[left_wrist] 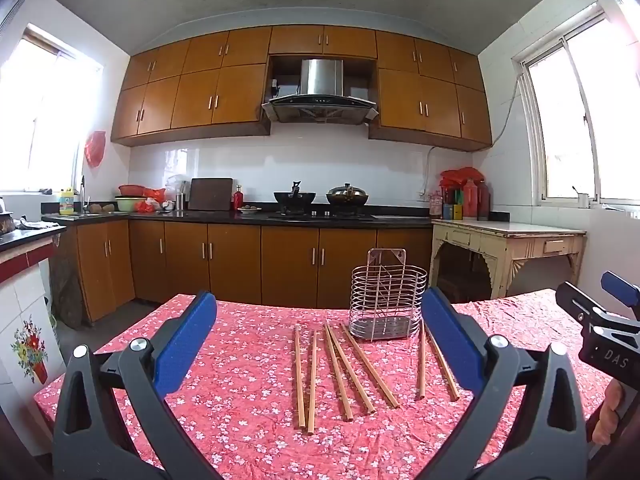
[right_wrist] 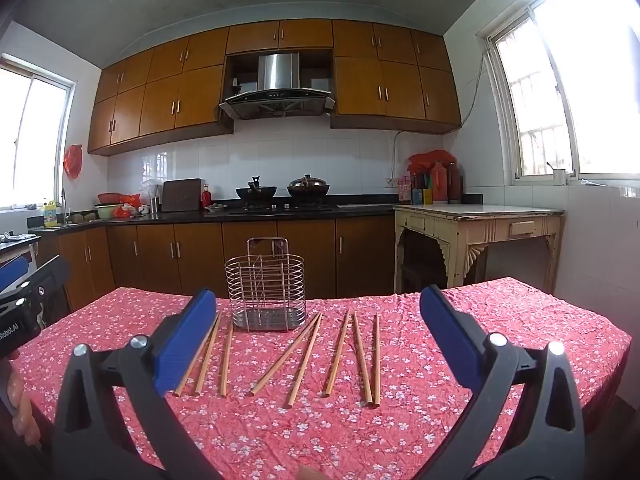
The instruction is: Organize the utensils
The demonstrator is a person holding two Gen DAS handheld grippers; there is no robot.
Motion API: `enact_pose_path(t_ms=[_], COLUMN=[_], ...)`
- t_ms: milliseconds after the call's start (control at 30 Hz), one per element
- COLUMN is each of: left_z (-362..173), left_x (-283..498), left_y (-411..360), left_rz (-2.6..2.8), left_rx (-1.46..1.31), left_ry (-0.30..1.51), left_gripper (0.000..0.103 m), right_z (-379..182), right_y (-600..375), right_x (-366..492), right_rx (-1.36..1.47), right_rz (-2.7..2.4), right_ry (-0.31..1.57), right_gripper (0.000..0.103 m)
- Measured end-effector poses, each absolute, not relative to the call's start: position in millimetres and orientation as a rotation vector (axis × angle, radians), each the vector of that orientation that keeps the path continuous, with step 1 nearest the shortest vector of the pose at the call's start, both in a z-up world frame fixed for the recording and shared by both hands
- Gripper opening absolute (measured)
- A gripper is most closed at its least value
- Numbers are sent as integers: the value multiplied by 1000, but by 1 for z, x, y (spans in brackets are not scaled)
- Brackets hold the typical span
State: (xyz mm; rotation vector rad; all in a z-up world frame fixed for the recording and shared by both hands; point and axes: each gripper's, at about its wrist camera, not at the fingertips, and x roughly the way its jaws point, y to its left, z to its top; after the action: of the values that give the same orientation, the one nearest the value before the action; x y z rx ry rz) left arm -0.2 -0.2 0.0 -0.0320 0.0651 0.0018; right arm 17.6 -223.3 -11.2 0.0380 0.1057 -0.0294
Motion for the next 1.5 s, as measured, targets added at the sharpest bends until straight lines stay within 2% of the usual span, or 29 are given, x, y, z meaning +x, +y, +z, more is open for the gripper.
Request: enact_pose_path(t_ms=[1500], left_z=[-7], left_x=[4], left_y=[-4], left_rz=[-3], left_rx=[-20], left_ry=[78], left_gripper=[101], right_z=[-13], right_y=[-225], right_x=[21], right_rx=[49], right_rz=[-32], right_ry=[112], right_gripper=[99])
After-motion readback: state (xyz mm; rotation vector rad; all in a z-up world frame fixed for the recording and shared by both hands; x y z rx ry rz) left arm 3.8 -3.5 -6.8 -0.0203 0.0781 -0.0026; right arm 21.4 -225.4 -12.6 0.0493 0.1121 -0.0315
